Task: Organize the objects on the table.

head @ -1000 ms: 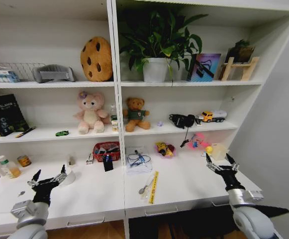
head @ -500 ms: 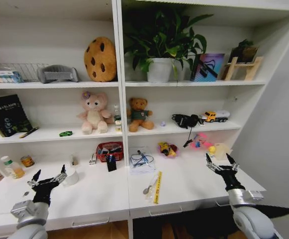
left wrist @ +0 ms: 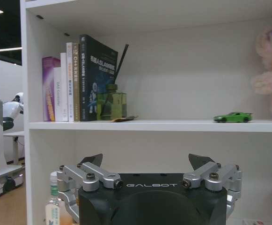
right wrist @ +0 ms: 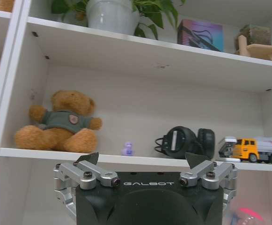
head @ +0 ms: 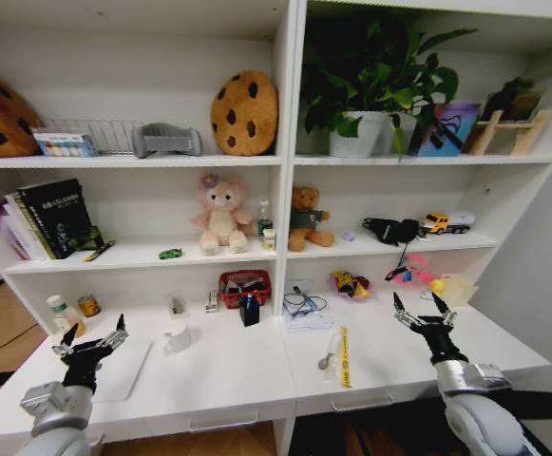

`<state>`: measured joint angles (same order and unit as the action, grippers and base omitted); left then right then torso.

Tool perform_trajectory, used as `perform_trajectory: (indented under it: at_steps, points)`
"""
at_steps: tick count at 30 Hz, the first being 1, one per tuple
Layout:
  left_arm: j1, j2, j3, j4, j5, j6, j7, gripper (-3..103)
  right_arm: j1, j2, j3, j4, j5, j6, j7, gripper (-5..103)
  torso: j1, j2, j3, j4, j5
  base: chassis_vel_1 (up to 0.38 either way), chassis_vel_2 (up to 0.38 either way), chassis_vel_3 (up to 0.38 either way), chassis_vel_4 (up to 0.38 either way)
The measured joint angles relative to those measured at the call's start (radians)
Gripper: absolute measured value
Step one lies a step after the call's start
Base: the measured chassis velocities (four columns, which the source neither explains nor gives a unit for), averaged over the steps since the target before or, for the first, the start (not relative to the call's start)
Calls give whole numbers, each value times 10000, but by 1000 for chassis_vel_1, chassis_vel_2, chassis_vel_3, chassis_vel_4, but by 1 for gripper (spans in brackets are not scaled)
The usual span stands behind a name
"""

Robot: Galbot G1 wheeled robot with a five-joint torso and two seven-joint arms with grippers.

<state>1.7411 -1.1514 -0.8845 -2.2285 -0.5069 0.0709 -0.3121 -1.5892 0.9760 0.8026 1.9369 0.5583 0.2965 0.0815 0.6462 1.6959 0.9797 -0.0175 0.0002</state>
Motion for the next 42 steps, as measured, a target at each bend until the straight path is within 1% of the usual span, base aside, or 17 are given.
perform_trajectory:
  at_steps: [1,2,5,7,8,10,11,13,15,18,19,21,23,25,27,32,42]
  points:
    - [0,0,1,0,-1,0,0,100,0,0,1,0,0,1,1,100,-2,1,-1,-3,-8,232,233,-222,-220]
    - [0,0,1,0,0,0,0,100,0,0,0,0,0,1,1,100,-3,1,-2,-2,2,197,233,-220,-213]
    - [0,1,2,0,0,0,0,100,0,-1,1,0,0,1,1,100,-2,0,-1,-2,-6,212,201,-224,-194]
    - [0,0,3,0,0,0,0,100,0,0,0,0,0,1,0,100,-2,0,0,-1,5,182,183,-203,-185]
    - [0,0,3,0,0,0,0,100,0,0,0,0,0,1,0,100,-2,0,0,-1,5,158,170,-180,-185]
    - [0,0,3,0,0,0,0,100,0,-1,0,0,0,2,2,100,-2,-1,-1,-1,-7,168,154,-134,-171]
    - [0,1,3,0,0,1,0,100,0,-1,1,0,0,2,1,100,-3,0,-1,-3,2,178,164,-150,-169]
    - [0,0,4,0,0,1,0,100,0,-1,0,0,0,2,1,100,-2,0,-1,-4,4,168,164,-164,-168]
    - [0,0,4,0,0,3,1,100,0,-1,1,0,0,2,2,100,-3,0,-1,-4,-8,139,153,-169,-140]
    - [0,0,4,0,0,3,1,100,0,-1,0,0,0,2,2,100,-2,0,-1,-2,6,188,170,-169,-172]
    - [0,0,3,0,0,3,0,100,1,-1,0,0,0,2,1,100,0,-1,0,3,0,214,179,-160,-177]
    - [0,0,3,0,0,3,1,100,0,-1,0,0,0,2,1,100,-1,-1,-1,1,-6,188,179,-160,-167]
    - [0,0,3,0,0,4,0,100,0,-1,1,0,0,2,1,100,-4,1,-2,-3,-5,162,184,-149,-156]
    - [0,1,2,0,0,3,0,100,0,-1,0,0,0,2,0,100,0,-1,0,1,-1,147,125,-156,-119]
    - [0,1,2,0,0,3,0,100,0,-1,0,1,0,2,0,100,-3,1,-2,-2,-9,36,49,-49,-73]
    - [0,0,2,0,0,3,0,100,0,-1,0,0,0,2,1,100,-1,0,0,-3,2,7,6,-3,-12]
    - [0,0,2,0,0,3,0,100,0,-1,0,0,0,2,2,100,0,0,0,0,-2,0,0,0,0]
